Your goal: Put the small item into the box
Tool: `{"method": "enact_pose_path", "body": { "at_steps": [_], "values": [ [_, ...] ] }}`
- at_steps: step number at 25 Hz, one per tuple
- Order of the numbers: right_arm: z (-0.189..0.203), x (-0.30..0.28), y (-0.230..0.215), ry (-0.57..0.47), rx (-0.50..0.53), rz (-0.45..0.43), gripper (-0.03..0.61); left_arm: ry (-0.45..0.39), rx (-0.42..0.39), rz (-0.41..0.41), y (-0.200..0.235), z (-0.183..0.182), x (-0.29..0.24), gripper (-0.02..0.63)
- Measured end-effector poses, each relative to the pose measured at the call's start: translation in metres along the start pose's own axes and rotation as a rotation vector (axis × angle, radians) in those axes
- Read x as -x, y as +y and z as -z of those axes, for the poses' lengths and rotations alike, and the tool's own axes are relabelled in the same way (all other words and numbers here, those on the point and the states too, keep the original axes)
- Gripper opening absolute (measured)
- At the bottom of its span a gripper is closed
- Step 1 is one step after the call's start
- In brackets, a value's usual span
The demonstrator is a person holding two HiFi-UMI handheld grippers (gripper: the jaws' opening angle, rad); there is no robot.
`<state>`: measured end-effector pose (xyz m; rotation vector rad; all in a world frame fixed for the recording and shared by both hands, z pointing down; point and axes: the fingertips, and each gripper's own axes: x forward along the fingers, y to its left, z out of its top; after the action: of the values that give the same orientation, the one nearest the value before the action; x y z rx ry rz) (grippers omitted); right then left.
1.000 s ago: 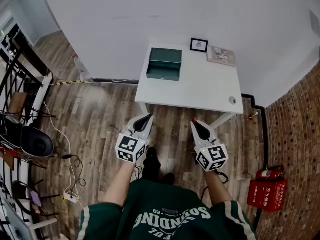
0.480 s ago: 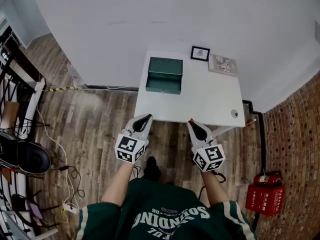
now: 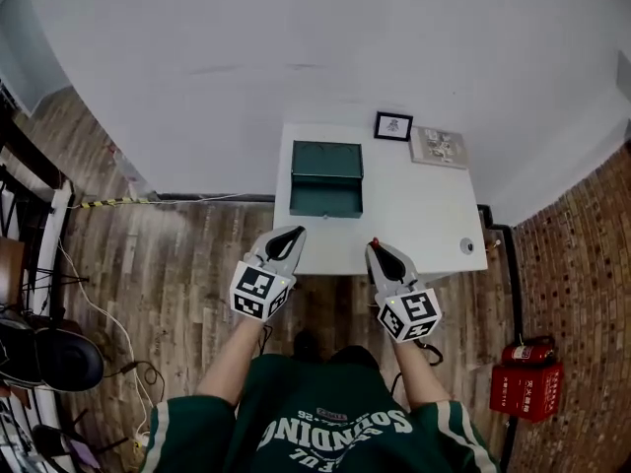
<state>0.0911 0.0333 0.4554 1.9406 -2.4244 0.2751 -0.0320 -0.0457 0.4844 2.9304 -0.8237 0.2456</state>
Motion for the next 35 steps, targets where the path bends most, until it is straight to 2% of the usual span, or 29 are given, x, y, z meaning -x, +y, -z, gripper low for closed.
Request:
{"method": "enact_pose_path", "body": {
  "at_steps": [10,19,35],
  "values": [
    [0.012,-0.037,-0.016,0.047,-0.008,0.025,0.012,0.021,0.023,0.035,0.031,0.009,-0.03,0.051],
    [0.015,-0.086,-0.042,0.051,-0.029,-0.012,0.012,0.037,0.021,0.006,0.063,0.01,-0.066,0.051],
    [-0.006,-0.2,-0.123,0.101,-0.021,-0.213,0.012,0.066,0.063,-0.166,0.125,-0.007,-0.163,0.051]
  ]
}}
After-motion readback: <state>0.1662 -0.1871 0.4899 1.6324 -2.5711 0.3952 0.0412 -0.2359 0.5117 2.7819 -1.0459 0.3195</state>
